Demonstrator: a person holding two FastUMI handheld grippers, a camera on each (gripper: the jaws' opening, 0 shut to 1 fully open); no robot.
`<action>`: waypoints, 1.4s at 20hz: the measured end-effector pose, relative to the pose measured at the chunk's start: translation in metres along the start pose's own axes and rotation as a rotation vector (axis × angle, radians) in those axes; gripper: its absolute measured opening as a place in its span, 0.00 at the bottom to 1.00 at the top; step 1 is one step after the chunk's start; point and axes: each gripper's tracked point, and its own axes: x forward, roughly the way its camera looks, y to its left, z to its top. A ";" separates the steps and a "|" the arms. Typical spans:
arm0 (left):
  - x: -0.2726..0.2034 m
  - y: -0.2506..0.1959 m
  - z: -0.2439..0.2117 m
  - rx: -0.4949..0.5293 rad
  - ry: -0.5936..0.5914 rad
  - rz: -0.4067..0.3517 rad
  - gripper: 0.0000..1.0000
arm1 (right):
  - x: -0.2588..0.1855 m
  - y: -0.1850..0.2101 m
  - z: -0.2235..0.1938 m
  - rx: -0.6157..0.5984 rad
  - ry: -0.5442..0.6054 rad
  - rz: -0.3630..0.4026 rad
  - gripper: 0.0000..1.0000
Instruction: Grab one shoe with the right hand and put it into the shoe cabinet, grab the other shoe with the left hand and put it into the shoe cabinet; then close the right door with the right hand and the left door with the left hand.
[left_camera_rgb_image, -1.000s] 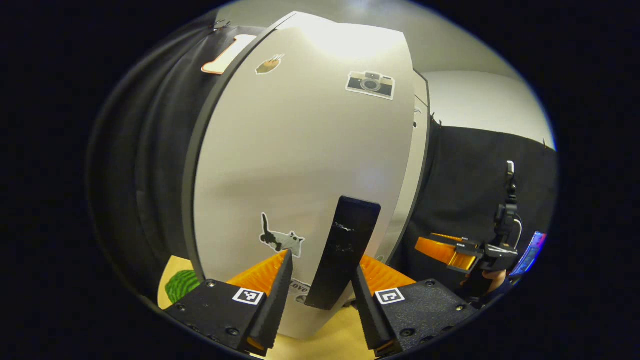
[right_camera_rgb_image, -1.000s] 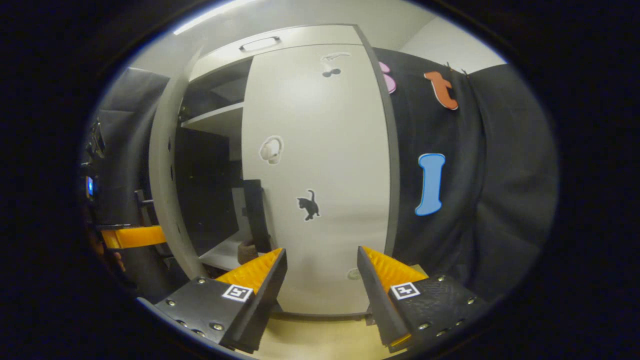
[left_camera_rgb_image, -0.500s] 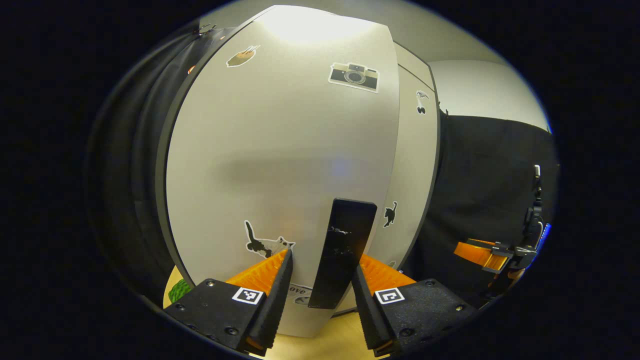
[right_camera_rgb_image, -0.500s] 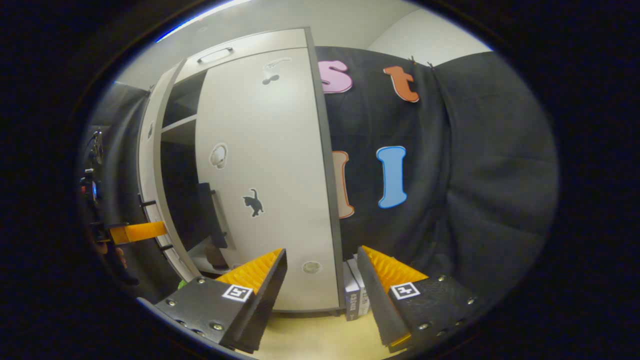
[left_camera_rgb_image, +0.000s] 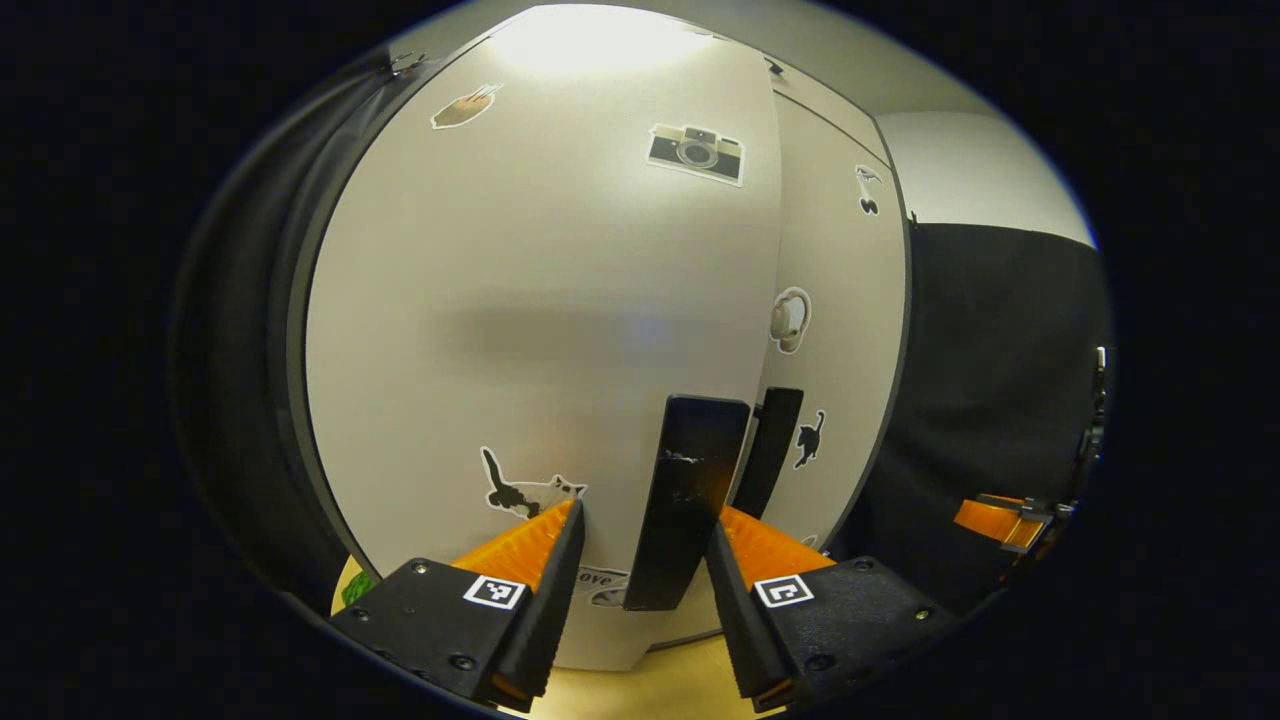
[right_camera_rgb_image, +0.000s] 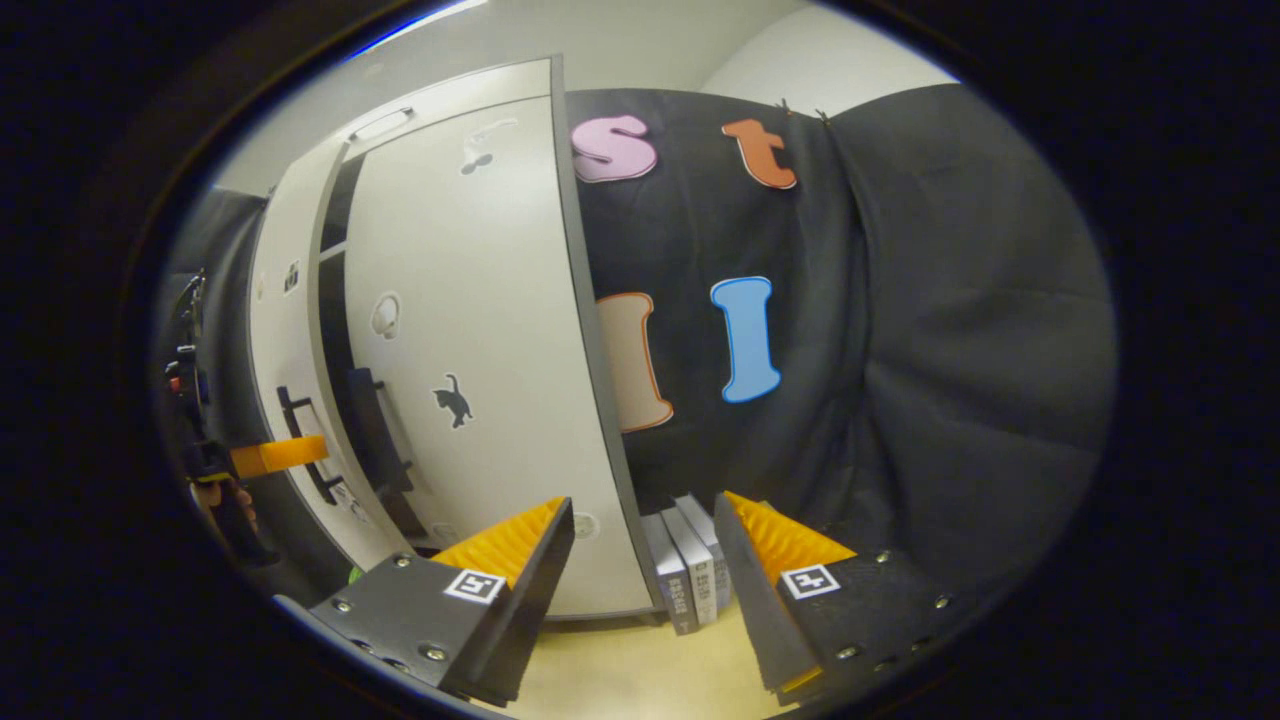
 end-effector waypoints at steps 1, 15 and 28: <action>0.000 -0.001 0.000 -0.002 0.000 0.001 0.69 | 0.001 -0.003 -0.001 0.002 0.003 -0.005 0.85; 0.001 -0.006 0.000 -0.036 0.001 0.000 0.64 | 0.008 -0.033 -0.006 0.043 0.008 -0.055 0.83; 0.004 -0.005 -0.001 -0.033 0.003 -0.011 0.64 | 0.019 -0.025 -0.015 0.053 0.027 -0.041 0.85</action>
